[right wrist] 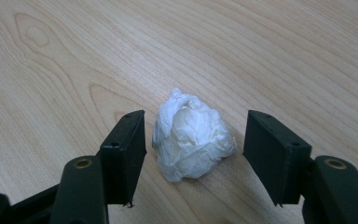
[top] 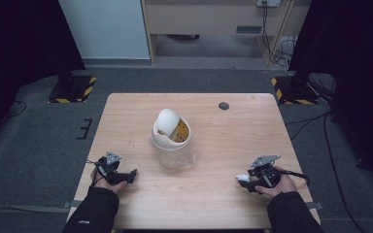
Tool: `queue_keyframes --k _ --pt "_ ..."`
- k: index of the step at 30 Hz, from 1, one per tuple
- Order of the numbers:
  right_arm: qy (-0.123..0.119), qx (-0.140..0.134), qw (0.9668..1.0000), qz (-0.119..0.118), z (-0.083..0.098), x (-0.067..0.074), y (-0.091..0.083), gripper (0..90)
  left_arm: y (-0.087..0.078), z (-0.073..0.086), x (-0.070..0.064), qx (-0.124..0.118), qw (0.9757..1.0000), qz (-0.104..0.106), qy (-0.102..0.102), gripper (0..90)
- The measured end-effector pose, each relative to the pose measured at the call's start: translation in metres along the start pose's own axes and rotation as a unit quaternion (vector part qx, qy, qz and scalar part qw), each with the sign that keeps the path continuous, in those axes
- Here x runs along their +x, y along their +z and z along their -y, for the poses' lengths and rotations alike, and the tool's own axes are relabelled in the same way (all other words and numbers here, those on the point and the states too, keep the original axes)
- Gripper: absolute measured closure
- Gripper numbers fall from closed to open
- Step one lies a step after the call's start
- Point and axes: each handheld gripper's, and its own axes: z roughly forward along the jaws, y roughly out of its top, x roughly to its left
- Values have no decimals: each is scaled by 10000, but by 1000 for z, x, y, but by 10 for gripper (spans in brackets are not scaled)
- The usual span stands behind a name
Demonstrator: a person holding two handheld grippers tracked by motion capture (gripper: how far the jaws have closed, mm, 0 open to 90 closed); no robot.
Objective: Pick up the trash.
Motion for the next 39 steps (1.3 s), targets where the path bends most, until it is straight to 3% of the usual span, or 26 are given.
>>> queue_keyframes --k 10,22,31,39 --pt "-124 185 9998 -5 0 2 4 467 0 0 0 0 10000 0 0 0" --pt "-24 315 9995 -37 -2 2 4 570 0 0 0 5 10000 0 7 0" --pt "193 204 9996 -96 -5 -1 -1 613 0 0 0 -1 10000 3 2 0" --pt "326 -76 9994 -62 -8 -4 -5 613 0 0 0 -2 10000 5 4 0"
